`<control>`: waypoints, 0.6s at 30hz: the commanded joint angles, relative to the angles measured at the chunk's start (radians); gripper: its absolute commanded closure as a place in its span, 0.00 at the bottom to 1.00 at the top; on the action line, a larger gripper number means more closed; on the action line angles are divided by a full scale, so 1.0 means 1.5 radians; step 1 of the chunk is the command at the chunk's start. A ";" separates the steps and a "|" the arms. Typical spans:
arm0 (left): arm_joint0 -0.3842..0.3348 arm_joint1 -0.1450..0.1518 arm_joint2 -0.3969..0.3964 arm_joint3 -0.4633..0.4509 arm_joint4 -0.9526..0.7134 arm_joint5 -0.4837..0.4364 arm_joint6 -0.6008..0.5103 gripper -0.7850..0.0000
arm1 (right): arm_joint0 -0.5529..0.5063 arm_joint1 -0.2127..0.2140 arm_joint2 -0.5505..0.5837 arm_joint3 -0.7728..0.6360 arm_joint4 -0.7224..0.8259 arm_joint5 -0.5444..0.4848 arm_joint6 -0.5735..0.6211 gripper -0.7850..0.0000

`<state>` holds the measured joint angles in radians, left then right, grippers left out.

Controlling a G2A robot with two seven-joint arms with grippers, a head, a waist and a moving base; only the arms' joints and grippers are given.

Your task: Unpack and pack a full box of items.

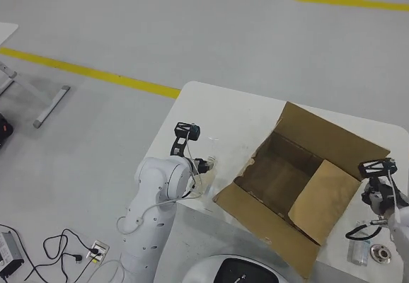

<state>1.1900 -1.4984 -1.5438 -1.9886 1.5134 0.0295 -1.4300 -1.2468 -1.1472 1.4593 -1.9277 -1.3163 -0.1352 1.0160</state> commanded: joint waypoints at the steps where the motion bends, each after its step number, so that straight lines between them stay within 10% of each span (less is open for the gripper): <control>1: 0.000 0.000 0.000 0.000 0.000 0.000 0.000 0.00 | -0.051 0.001 0.030 -0.048 0.033 0.000 -0.026 1.00; 18: 0.000 0.000 0.000 0.000 0.000 0.000 0.000 0.00 | -0.264 -0.007 0.120 0.001 0.286 0.012 -0.308 1.00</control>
<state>1.1900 -1.4984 -1.5438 -1.9886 1.5134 0.0295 -1.4300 -1.6437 -1.1589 1.6410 -1.9357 -0.8792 -0.1109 0.5531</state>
